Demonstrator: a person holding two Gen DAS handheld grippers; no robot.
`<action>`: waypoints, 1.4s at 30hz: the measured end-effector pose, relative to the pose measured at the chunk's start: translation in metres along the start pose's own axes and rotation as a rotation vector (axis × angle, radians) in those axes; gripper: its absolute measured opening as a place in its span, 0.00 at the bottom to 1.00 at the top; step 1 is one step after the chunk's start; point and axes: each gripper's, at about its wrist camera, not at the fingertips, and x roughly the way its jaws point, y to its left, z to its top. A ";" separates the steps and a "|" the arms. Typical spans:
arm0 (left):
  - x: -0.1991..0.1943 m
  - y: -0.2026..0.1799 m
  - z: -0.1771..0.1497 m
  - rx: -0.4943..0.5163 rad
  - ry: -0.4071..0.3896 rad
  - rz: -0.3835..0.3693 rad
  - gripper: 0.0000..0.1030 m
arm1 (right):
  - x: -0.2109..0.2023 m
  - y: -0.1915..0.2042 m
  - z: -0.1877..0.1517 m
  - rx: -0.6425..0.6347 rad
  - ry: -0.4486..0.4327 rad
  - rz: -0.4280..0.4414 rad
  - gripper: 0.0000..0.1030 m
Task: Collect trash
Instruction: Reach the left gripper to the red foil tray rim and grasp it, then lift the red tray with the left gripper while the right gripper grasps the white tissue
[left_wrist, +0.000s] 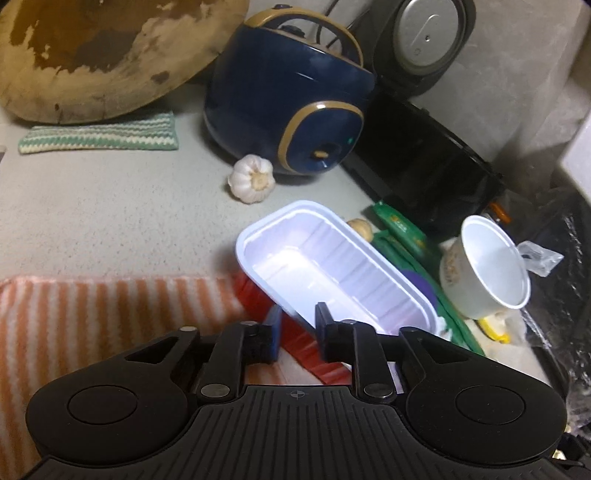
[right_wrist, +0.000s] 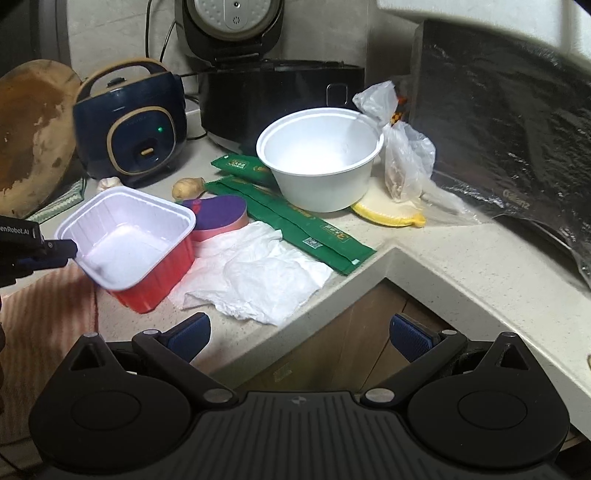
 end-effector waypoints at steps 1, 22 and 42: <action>0.004 0.000 0.002 0.004 -0.006 0.019 0.27 | 0.003 0.002 0.001 -0.013 0.000 0.006 1.00; -0.003 -0.023 -0.012 -0.005 -0.006 0.141 0.28 | 0.051 -0.013 0.015 -0.196 -0.091 0.242 1.00; 0.003 0.012 -0.002 -0.068 0.011 0.060 0.29 | 0.102 0.025 0.026 -0.178 0.070 0.323 1.00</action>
